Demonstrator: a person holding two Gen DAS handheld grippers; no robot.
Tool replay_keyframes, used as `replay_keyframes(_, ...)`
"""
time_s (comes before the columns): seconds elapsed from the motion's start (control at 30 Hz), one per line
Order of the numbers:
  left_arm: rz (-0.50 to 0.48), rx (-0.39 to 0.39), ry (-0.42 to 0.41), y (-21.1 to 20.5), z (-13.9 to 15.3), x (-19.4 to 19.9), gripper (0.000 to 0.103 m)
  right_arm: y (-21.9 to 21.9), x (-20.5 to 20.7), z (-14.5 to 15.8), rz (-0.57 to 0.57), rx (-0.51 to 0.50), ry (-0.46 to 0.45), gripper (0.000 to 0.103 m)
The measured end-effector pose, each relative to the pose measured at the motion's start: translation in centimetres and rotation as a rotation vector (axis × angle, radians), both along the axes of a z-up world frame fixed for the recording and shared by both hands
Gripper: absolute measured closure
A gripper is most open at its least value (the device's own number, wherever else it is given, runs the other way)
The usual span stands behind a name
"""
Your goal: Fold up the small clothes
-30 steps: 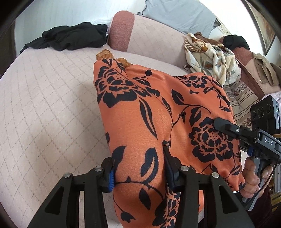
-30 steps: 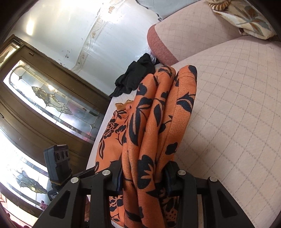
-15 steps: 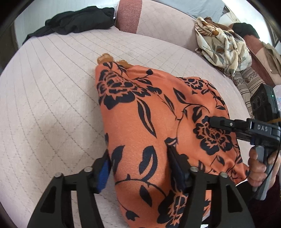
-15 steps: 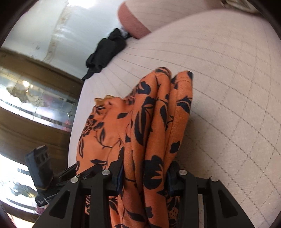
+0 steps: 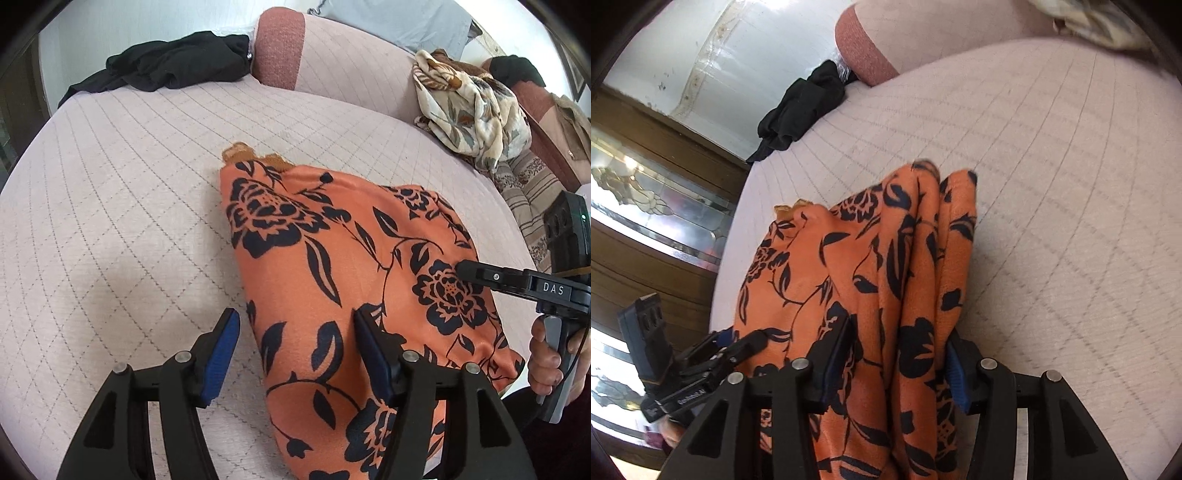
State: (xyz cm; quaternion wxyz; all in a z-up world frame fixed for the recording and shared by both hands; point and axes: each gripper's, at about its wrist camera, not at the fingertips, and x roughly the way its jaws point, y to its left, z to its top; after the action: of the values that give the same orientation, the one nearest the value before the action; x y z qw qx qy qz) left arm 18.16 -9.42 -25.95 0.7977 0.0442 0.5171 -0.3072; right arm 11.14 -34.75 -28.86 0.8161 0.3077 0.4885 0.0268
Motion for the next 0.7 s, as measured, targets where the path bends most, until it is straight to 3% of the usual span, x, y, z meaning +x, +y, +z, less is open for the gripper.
replay_keyframes(0.2, 0.017, 0.028, -0.087, 0.5, 1.7, -0.5, 0.038, 0.7, -1.1, 3.2, -0.056, -0.233, -0.098, 0.052)
replay_keyframes(0.43, -0.038, 0.070, -0.145, 0.2, 2.5, -2.8, 0.038, 4.1, -3.1, 5.9, 0.079, -0.220, -0.280, 0.063)
replay_keyframes(0.6, -0.047, 0.167, -0.154, 0.0, 0.8, -4.0, 0.038, 7.3, -3.5, 4.6, 0.162, -0.243, -0.221, 0.064)
replay_keyframes(0.7, -0.047, 0.187, -0.162, 0.3, -0.1, -4.1, 0.027, 7.7, -2.7, 1.9, 0.172, -0.263, -0.067, 0.065)
